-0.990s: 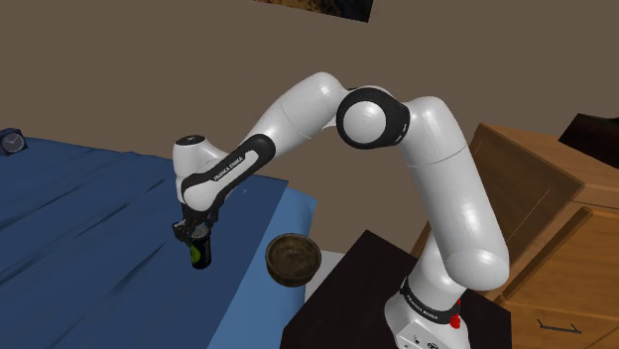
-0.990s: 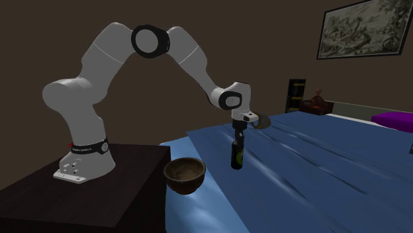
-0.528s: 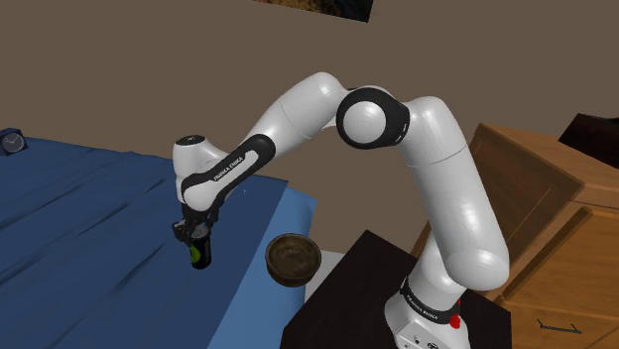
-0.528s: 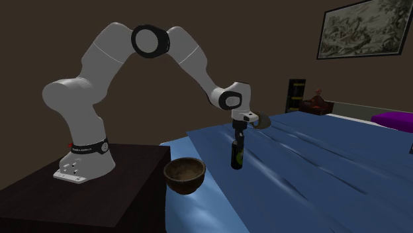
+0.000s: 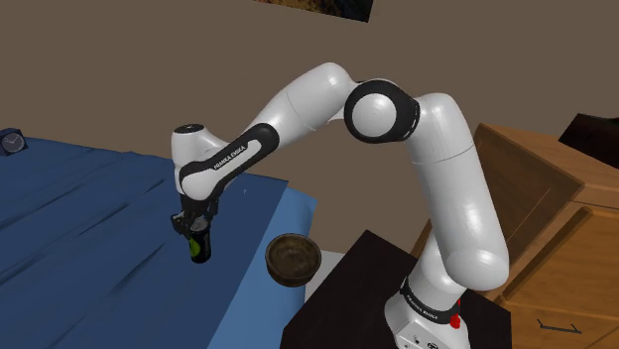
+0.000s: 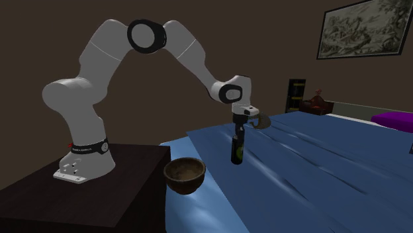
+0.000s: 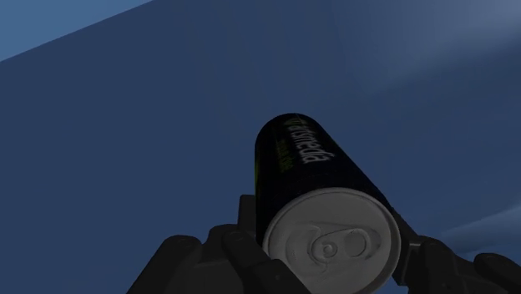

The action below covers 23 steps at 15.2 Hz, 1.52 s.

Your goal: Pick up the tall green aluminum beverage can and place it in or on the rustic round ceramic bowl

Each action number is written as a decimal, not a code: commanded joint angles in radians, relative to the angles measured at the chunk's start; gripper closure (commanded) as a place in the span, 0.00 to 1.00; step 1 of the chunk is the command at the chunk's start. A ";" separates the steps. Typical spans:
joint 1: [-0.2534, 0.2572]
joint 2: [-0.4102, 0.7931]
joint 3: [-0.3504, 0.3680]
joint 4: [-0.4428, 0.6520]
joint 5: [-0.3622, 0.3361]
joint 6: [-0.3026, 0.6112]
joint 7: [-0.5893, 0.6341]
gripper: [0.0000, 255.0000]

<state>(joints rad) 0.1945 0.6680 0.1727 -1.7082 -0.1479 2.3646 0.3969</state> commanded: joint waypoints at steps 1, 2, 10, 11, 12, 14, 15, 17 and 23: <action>-0.003 -0.021 0.003 -0.004 0.004 -0.017 -0.002 1.00; -0.004 -0.030 0.005 -0.004 0.006 -0.026 -0.003 1.00; -0.011 -0.099 0.016 0.002 0.020 -0.100 -0.012 1.00; -0.012 -0.107 0.017 0.004 0.022 -0.109 -0.013 1.00; -0.013 -0.114 0.018 0.006 0.024 -0.119 -0.014 1.00; -0.014 -0.130 0.020 0.011 0.027 -0.139 -0.016 1.00; -0.015 -0.137 0.021 0.013 0.029 -0.149 -0.017 1.00; -0.016 -0.151 0.024 0.020 0.033 -0.169 -0.019 1.00; -0.019 -0.190 0.029 0.044 0.043 -0.232 -0.025 1.00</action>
<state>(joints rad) 0.1756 0.4842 0.2008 -1.6706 -0.1071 2.1450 0.3725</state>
